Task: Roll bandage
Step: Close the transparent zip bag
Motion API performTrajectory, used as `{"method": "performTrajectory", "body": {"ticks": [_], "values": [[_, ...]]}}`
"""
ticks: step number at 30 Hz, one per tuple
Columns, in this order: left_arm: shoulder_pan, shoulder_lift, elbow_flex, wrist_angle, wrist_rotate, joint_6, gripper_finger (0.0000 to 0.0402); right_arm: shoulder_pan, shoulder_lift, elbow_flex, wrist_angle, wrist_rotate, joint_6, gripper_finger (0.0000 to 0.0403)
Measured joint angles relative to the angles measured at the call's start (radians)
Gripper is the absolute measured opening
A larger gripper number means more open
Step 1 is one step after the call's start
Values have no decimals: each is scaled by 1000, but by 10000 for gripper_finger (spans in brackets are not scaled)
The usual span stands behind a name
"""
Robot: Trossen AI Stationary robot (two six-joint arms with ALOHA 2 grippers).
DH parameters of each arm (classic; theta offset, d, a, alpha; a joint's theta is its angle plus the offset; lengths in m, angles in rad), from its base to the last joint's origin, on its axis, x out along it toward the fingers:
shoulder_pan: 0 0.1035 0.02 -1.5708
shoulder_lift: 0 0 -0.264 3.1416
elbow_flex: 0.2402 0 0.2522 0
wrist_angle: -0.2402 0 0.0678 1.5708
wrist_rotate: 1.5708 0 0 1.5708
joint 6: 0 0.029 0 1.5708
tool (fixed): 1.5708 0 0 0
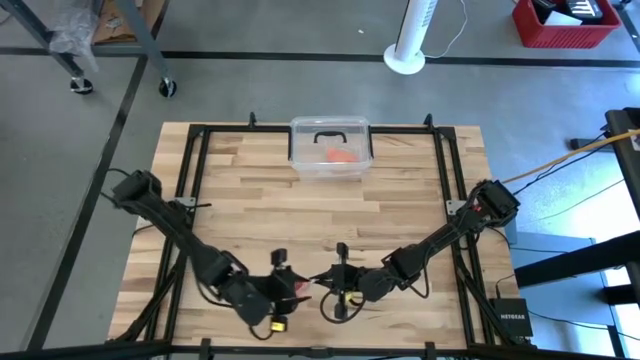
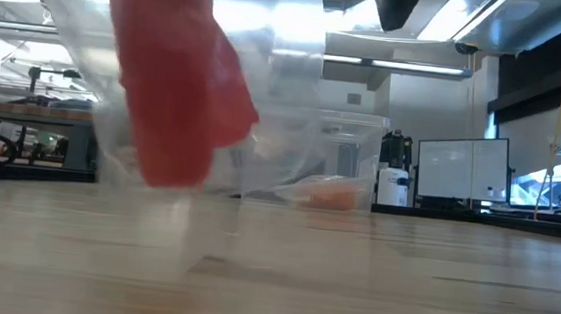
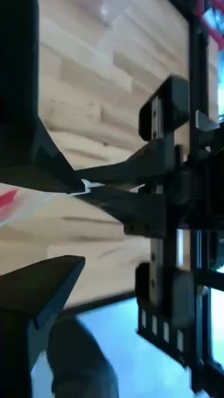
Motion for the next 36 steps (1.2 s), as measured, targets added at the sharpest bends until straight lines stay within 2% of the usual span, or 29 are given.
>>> {"method": "performTrajectory", "body": {"ticks": [6,14,27,30,36], "values": [[45,54,0,19,-27,34,153,0,-1,1,0,-16,1,4],[58,54,1,20,-30,34,128,0,-1,1,-7,-18,1,5],[49,54,1,-11,-33,26,14,0,-1,0,-9,-17,1,6],[47,53,1,-21,-33,19,9,0,-1,1,-8,-18,1,7],[33,52,2,-83,-38,-28,26,-1,-1,0,-2,-18,-4,7]]}}
